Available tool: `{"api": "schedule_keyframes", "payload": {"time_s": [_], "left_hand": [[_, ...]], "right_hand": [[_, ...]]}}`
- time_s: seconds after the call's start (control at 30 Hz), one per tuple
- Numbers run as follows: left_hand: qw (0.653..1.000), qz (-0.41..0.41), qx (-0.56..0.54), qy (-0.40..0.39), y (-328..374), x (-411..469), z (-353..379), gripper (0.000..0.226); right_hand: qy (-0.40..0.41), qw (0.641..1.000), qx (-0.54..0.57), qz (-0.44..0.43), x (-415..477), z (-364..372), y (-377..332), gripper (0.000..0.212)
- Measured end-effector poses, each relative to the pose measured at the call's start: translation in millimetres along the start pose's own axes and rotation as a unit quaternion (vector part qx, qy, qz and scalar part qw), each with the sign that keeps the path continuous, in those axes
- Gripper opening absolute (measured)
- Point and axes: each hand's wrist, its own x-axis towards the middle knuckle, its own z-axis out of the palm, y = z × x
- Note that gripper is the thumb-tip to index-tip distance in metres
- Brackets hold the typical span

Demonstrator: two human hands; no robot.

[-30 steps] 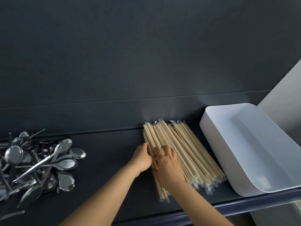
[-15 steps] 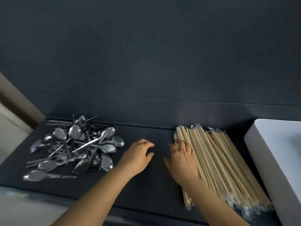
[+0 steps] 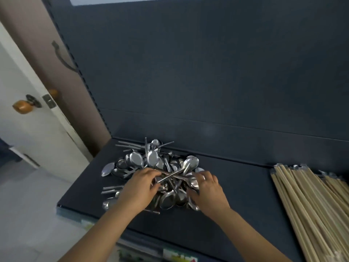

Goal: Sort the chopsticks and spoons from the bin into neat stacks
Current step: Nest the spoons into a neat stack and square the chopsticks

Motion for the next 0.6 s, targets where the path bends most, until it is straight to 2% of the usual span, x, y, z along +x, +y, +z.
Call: {"api": "schedule_keyframes", "payload": {"time_s": [0.13, 0.27, 0.4, 0.6], "left_hand": [[0.999, 0.021, -0.034, 0.006, -50, 11, -14, 0.039], [0.998, 0.032, -0.058, 0.012, -88, 25, -23, 0.035], [0.998, 0.027, -0.048, 0.006, -115, 37, -26, 0.037], [0.997, -0.019, -0.066, -0.030, -139, 58, -23, 0.050]], "right_hand": [[0.029, 0.995, 0.061, 0.068, 23, 9, -36, 0.055], [0.055, 0.991, 0.069, 0.099, 41, 11, -59, 0.055], [0.058, 0.993, 0.046, 0.092, 56, 18, -84, 0.060], [0.000, 0.998, 0.024, 0.062, 91, 25, -118, 0.064]]}}
